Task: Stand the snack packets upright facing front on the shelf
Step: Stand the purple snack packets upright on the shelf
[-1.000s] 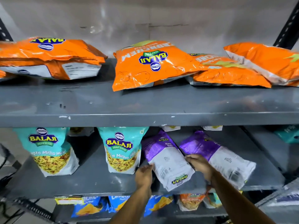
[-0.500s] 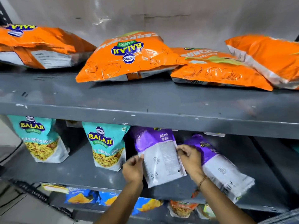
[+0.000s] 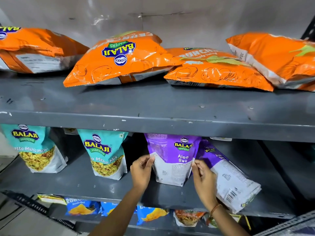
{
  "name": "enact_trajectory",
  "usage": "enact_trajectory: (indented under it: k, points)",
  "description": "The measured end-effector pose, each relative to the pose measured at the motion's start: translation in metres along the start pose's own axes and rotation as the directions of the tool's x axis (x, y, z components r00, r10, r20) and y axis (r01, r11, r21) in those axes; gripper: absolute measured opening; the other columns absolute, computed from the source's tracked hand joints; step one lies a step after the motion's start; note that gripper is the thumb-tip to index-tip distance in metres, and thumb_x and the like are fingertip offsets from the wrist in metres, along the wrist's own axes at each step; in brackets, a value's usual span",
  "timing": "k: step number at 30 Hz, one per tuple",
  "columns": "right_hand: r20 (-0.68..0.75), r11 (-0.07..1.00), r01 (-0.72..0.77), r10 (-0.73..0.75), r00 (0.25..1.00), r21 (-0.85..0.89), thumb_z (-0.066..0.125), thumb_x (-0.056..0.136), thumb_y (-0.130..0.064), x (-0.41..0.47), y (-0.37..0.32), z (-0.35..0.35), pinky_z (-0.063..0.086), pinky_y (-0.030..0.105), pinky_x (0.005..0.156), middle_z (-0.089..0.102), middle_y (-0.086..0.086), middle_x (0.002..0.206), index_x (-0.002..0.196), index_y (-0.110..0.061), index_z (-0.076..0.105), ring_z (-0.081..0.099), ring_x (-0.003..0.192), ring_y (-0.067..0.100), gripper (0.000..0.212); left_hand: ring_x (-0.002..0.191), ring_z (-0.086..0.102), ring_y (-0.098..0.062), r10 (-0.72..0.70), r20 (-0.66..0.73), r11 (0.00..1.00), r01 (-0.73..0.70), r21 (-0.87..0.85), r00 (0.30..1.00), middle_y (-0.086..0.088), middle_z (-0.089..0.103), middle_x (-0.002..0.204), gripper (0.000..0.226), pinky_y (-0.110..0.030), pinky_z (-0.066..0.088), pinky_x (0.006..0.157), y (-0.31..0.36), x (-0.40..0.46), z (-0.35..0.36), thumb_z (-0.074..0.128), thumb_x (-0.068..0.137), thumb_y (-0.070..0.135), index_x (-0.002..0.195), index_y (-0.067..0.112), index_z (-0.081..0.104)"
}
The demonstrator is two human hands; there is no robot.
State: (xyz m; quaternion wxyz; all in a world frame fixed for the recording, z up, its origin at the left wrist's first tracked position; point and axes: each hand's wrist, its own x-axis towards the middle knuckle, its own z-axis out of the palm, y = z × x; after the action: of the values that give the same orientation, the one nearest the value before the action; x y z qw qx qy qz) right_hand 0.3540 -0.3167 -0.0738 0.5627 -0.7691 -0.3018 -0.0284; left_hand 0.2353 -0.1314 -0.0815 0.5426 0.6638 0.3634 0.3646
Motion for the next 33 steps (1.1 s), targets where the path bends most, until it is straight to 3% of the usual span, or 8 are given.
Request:
enact_trajectory:
  k: [5,9,14,17,20,24,29,33]
  points:
    - [-0.029,0.999,-0.038,0.038,0.999,-0.015,0.062,0.092,-0.020,-0.002,-0.007,-0.007,0.055,0.024,0.073,0.070,-0.014,0.088,0.097,-0.036,0.058,0.067,0.083,0.004,0.018,0.082,0.072,-0.008,-0.010,0.029,1.000,0.010,0.001,1.000,0.009,0.078,0.086,0.010,-0.039,0.059,0.081,-0.005,-0.004,0.001,0.068,0.087,0.026,0.084,0.034,0.073]
    - [-0.067,0.994,-0.076,0.081,0.994,0.081,0.065,0.088,-0.026,-0.026,-0.020,-0.007,0.045,0.006,0.073,0.066,-0.007,0.092,0.098,-0.026,0.055,0.063,0.087,0.006,0.013,0.070,0.067,-0.003,0.035,-0.044,0.998,-0.033,0.056,0.998,0.009,0.075,0.076,0.025,-0.036,0.057,0.073,-0.007,-0.022,-0.001,0.062,0.083,0.050,0.082,0.027,0.072]
    - [0.138,0.987,-0.122,0.106,0.985,0.107,0.074,0.079,-0.039,-0.060,-0.029,-0.001,0.049,0.015,0.081,0.057,-0.008,0.109,0.111,-0.036,0.051,0.056,0.105,0.010,0.040,0.080,0.070,-0.002,0.099,-0.119,0.992,-0.089,0.085,0.988,0.010,0.073,0.086,0.025,-0.032,0.057,0.078,-0.009,-0.080,0.005,0.061,0.081,0.057,0.094,0.038,0.068]
    - [0.160,0.991,-0.104,0.089,0.983,0.087,0.076,0.071,-0.051,-0.065,-0.030,0.006,0.042,0.024,0.103,0.049,-0.016,0.125,0.128,-0.035,0.044,0.050,0.122,0.008,0.068,0.099,0.067,-0.003,0.233,0.013,0.966,-0.233,0.110,0.972,0.013,0.065,0.106,0.032,-0.018,0.051,0.084,-0.008,-0.114,0.012,0.060,0.084,0.046,0.115,0.041,0.062]
    - [0.164,0.972,-0.183,0.159,0.974,0.144,0.078,0.068,-0.055,-0.059,-0.031,0.010,0.045,0.044,0.106,0.048,-0.009,0.130,0.133,-0.033,0.039,0.052,0.126,0.017,0.079,0.109,0.063,-0.003,0.283,0.156,0.939,-0.307,0.153,0.946,0.013,0.060,0.118,0.046,-0.015,0.049,0.085,-0.006,-0.130,0.015,0.051,0.089,0.050,0.133,0.036,0.053]
    - [0.147,0.973,-0.213,0.199,0.969,0.085,0.080,0.066,-0.055,-0.048,-0.029,0.009,0.044,0.040,0.107,0.051,-0.008,0.132,0.133,-0.034,0.038,0.050,0.128,0.012,0.081,0.109,0.062,-0.009,0.359,0.251,0.894,-0.409,0.184,0.899,0.016,0.060,0.114,0.028,-0.024,0.049,0.087,-0.002,-0.117,0.009,0.047,0.095,0.042,0.120,0.037,0.058]
    - [0.174,0.977,-0.211,0.203,0.964,0.029,0.076,0.075,-0.032,-0.033,-0.018,-0.003,0.045,0.011,0.089,0.066,-0.018,0.110,0.119,-0.037,0.051,0.061,0.105,-0.002,0.051,0.106,0.059,-0.004,0.184,-0.028,0.981,-0.182,0.070,0.982,0.019,0.061,0.107,0.018,-0.018,0.044,0.090,0.017,-0.049,0.017,0.047,0.093,0.029,0.104,0.040,0.056]
    - [0.101,0.971,-0.232,0.237,0.966,-0.058,0.071,0.081,-0.011,-0.016,-0.004,-0.016,0.045,0.009,0.067,0.067,-0.021,0.078,0.080,-0.037,0.055,0.061,0.070,-0.001,0.031,0.122,0.051,-0.005,-0.035,0.119,0.987,0.053,-0.150,0.992,0.006,0.057,0.131,0.037,-0.025,0.036,0.108,0.030,0.002,0.036,0.046,0.095,0.014,0.131,0.020,0.052]
